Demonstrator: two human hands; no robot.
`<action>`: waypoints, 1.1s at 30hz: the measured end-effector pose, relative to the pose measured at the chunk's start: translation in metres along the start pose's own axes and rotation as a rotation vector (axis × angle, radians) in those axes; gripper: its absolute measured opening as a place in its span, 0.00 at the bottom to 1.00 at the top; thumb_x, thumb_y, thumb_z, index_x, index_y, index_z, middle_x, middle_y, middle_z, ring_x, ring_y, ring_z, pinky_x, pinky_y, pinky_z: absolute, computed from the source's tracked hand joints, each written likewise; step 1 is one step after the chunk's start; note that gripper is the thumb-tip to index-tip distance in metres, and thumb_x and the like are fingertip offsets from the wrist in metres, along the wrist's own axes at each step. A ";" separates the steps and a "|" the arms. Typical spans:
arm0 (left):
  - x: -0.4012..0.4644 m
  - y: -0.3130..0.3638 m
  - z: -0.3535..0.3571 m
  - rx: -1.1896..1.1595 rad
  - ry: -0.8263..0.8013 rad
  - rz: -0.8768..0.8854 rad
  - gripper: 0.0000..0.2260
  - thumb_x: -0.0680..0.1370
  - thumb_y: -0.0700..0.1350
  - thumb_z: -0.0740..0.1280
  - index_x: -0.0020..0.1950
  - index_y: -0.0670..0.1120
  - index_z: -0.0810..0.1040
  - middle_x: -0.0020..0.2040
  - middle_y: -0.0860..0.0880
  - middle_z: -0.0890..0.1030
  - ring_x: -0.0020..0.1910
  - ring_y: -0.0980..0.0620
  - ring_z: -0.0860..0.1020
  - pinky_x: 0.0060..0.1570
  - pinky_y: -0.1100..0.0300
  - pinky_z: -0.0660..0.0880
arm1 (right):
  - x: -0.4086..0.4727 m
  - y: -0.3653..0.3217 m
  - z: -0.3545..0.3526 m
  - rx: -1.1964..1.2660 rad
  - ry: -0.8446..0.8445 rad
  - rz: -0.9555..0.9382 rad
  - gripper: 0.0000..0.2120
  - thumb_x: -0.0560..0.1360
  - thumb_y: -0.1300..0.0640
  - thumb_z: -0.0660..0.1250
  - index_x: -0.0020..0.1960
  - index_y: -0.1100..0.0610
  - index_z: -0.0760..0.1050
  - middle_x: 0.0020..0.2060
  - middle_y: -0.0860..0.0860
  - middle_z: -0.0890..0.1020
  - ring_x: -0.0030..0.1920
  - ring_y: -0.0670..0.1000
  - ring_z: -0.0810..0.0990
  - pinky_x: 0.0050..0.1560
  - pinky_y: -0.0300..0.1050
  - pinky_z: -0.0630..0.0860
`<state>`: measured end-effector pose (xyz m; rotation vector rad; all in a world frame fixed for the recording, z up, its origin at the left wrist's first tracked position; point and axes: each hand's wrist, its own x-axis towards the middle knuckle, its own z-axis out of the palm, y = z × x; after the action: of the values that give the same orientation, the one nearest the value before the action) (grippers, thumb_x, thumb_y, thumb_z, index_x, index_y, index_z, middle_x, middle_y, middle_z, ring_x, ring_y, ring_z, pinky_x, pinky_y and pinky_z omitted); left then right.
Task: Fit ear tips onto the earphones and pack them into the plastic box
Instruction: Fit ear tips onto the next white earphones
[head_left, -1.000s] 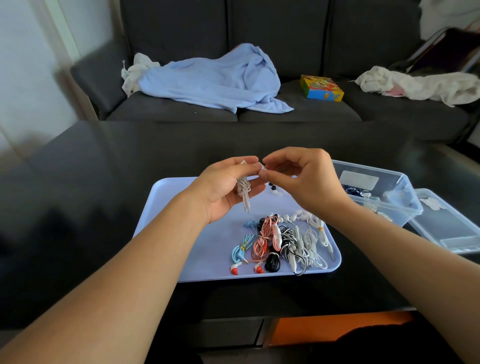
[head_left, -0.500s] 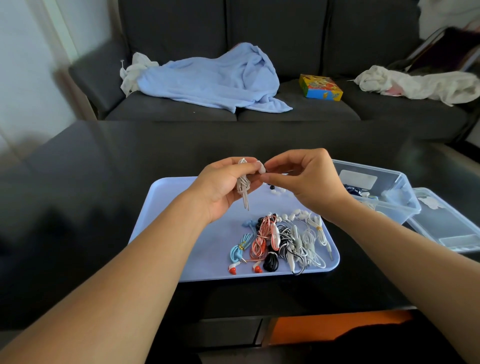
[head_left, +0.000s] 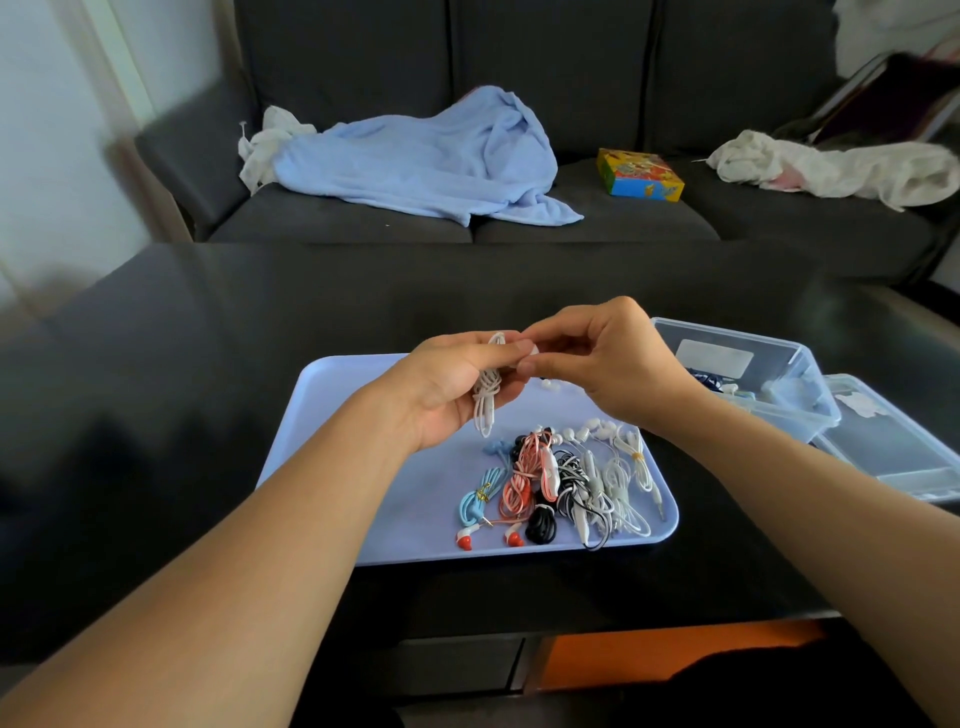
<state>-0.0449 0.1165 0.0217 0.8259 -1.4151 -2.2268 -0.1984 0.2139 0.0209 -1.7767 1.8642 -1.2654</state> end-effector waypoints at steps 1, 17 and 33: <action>0.000 0.000 0.000 -0.003 0.001 0.001 0.12 0.76 0.36 0.71 0.59 0.39 0.80 0.37 0.46 0.83 0.35 0.55 0.81 0.39 0.64 0.80 | 0.001 0.001 -0.001 0.013 0.002 0.006 0.10 0.72 0.60 0.75 0.53 0.57 0.85 0.44 0.49 0.86 0.44 0.47 0.85 0.47 0.40 0.82; 0.004 0.002 0.006 -0.178 0.008 -0.091 0.09 0.83 0.43 0.63 0.53 0.40 0.81 0.36 0.47 0.83 0.34 0.56 0.81 0.38 0.64 0.80 | 0.000 0.013 0.002 0.430 0.117 0.321 0.15 0.83 0.53 0.61 0.59 0.61 0.82 0.48 0.58 0.86 0.49 0.60 0.85 0.50 0.50 0.84; 0.014 -0.011 0.050 -0.274 0.010 -0.033 0.26 0.84 0.59 0.53 0.74 0.43 0.69 0.68 0.47 0.77 0.57 0.47 0.80 0.50 0.53 0.77 | -0.014 0.013 0.003 0.359 0.090 0.465 0.11 0.72 0.59 0.77 0.53 0.59 0.83 0.45 0.57 0.87 0.42 0.55 0.85 0.44 0.49 0.84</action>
<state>-0.0885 0.1467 0.0241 0.7693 -1.0655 -2.3675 -0.2017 0.2237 0.0044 -1.0452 1.8087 -1.3943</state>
